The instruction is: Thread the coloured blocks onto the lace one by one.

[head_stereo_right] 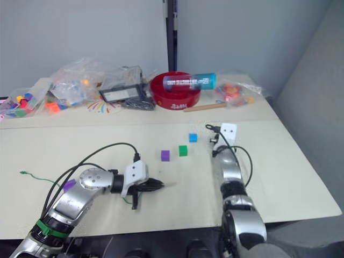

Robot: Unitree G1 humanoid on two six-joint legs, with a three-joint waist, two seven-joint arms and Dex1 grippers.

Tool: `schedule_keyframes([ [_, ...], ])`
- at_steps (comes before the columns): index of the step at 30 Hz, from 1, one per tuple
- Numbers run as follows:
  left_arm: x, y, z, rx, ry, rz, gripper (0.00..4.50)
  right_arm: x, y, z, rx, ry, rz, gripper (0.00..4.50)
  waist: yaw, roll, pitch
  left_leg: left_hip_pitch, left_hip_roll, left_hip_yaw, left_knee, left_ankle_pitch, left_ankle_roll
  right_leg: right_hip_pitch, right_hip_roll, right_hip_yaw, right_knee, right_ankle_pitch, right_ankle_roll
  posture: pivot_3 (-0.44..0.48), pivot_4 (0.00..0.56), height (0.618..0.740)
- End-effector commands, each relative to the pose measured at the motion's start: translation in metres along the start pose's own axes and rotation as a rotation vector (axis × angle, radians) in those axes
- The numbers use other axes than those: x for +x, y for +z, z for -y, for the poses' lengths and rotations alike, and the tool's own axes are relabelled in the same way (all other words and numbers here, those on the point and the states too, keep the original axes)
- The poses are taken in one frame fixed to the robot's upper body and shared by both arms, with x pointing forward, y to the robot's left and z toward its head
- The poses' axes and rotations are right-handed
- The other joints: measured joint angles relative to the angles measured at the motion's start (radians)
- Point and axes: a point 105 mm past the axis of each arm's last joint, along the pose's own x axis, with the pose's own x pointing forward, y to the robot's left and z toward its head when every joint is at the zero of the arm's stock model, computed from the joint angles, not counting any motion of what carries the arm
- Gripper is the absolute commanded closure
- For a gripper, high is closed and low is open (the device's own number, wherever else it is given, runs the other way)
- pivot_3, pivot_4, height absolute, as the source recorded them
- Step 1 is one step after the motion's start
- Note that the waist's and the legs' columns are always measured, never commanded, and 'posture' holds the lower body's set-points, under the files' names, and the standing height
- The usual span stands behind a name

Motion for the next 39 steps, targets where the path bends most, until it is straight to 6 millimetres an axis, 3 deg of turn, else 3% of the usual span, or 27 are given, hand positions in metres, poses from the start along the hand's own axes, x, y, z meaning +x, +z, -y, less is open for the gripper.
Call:
schedule_keyframes([
  [1,-0.009,0.002,-0.007,0.015,0.027,0.017,4.50,-0.038,0.024,-0.022,0.013,0.106,0.082,3.30,0.006,0.001,0.000,0.001,0.000,0.000,0.000,0.000,0.000,0.000,0.001,0.000,0.001,0.000,0.000,0.000,0.150,0.740],
  [7,-0.016,-0.003,-0.012,0.010,0.031,0.007,4.50,-0.147,0.025,-0.066,-0.003,0.325,0.038,3.30,0.011,0.006,-0.001,-0.004,0.000,0.001,-0.004,0.000,0.000,-0.006,0.000,0.001,-0.001,0.000,0.000,0.000,0.150,0.740],
  [10,-0.017,-0.004,-0.013,0.010,0.021,0.006,4.50,-0.173,0.017,-0.083,-0.006,0.395,-0.021,3.30,0.013,0.006,-0.001,-0.003,0.000,0.001,-0.003,0.000,-0.001,-0.005,0.001,0.001,-0.002,0.000,0.000,0.000,0.150,0.740],
  [18,-0.017,-0.003,-0.006,0.022,-0.024,-0.001,4.50,-0.192,-0.055,-0.094,-0.013,0.449,-0.351,3.30,0.013,0.005,-0.001,0.001,0.001,0.002,-0.001,0.002,-0.003,0.000,0.002,0.001,-0.004,-0.001,0.000,0.000,0.150,0.740],
  [22,-0.019,-0.004,-0.007,0.026,-0.030,-0.007,4.50,-0.200,-0.065,-0.098,0.011,0.481,-0.408,3.30,0.009,0.000,-0.004,0.002,0.002,0.002,-0.002,0.002,-0.003,0.000,0.003,0.001,-0.004,-0.002,-0.001,0.000,0.150,0.740],
  [24,-0.019,-0.004,-0.007,0.025,-0.030,-0.008,4.50,-0.195,-0.055,-0.093,0.015,0.482,-0.353,2.21,0.010,0.000,-0.004,0.002,0.002,0.001,-0.002,0.002,-0.003,0.000,0.003,0.000,-0.004,-0.002,-0.001,0.000,0.150,0.740],
  [27,-0.018,-0.004,-0.007,0.025,-0.031,-0.008,4.50,-0.186,-0.034,-0.083,0.020,0.481,-0.259,1.27,0.012,0.000,-0.004,0.001,0.002,0.002,-0.002,0.002,-0.003,0.001,0.003,0.000,-0.004,-0.002,-0.001,0.000,0.150,0.740],
  [31,-0.018,-0.005,-0.009,0.023,-0.023,-0.005,4.50,-0.188,0.010,-0.076,-0.083,0.693,-0.095,0.03,0.014,0.000,-0.004,0.000,0.001,0.002,-0.001,0.002,-0.003,0.001,0.002,0.001,-0.004,-0.002,-0.001,0.000,0.150,0.740],
  [35,-0.019,-0.003,-0.012,0.024,-0.005,0.003,4.50,-0.200,0.031,-0.072,-0.205,1.018,-0.056,0.03,0.015,-0.001,-0.003,0.001,0.001,0.001,0.000,0.002,-0.003,0.001,0.003,0.000,-0.004,-0.002,-0.001,0.000,0.150,0.740],
  [39,-0.022,-0.003,-0.012,0.025,-0.001,0.004,4.50,-0.204,0.032,-0.064,-0.316,1.359,-0.104,0.03,0.012,-0.001,-0.003,0.001,0.001,0.001,0.000,0.002,-0.002,0.002,0.003,0.000,-0.004,-0.002,-0.001,0.000,0.150,0.740],
])
